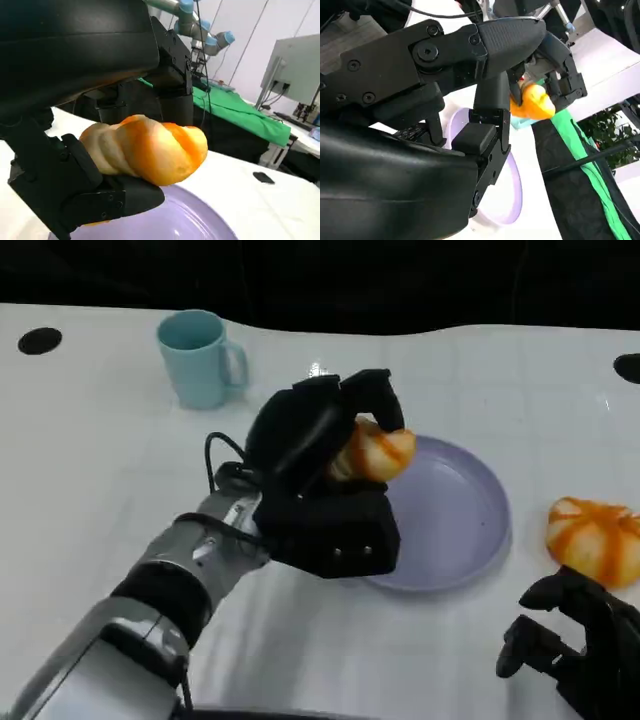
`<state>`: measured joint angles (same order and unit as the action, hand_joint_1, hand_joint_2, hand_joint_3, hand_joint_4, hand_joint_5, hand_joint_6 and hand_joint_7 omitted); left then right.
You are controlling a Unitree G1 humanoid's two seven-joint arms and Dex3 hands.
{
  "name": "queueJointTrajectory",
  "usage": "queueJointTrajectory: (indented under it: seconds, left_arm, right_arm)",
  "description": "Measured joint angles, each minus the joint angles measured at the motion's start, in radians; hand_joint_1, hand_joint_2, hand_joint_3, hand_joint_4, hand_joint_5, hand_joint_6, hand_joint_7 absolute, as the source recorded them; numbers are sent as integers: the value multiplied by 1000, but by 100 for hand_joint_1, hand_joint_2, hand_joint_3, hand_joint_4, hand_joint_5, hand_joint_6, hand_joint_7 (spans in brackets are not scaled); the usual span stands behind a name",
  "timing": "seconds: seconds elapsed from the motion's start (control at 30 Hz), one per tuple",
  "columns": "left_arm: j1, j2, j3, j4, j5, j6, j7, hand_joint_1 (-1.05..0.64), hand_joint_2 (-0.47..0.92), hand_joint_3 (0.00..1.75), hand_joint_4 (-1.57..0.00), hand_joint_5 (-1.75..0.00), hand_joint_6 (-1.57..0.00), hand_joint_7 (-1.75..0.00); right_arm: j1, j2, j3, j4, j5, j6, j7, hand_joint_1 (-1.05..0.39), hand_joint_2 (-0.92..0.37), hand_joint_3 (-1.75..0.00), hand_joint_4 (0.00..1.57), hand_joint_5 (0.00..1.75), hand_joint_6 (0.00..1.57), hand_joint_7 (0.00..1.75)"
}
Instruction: Grasp the bread from the table and place it into the plate.
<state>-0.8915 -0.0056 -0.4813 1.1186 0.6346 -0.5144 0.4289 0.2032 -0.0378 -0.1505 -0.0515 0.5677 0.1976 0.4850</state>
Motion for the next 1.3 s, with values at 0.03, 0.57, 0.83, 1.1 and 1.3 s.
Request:
queueJointTrajectory:
  seconds: [0.03, 0.57, 0.83, 1.1, 1.3]
  left_arm:
    - [-5, -6, -2, 3, 1, 0, -1, -24, 50, 132, -94, -175, -72, -175]
    - [-81, -86, -103, 83, 81, 110, -50, -27, 80, 41, -73, -144, -68, -122]
    - [-120, -100, -121, 82, 82, 217, -241, -43, 92, 29, -39, -78, -39, -30]
    - [-143, -93, -151, 82, 102, 258, -413, -90, 92, 70, -1, -25, -9, -5]
    - [-155, -86, -151, 74, 100, 269, -481, -104, 92, 83, 0, -7, -5, -3]
  right_arm:
    - [1, 1, 3, -2, -1, -2, 0, -53, -92, -18, 71, 157, 75, 113]
    - [7, 7, 21, -6, 0, -30, 7, -52, -92, -21, 72, 157, 76, 113]
    - [7, 8, 22, -6, 0, -35, 8, -51, -92, -21, 72, 155, 76, 113]
    - [7, 8, 22, -7, 1, -35, 8, -51, -92, -20, 72, 155, 75, 113]
    - [7, 8, 22, -6, 1, -35, 8, -52, -92, -20, 72, 155, 76, 112]
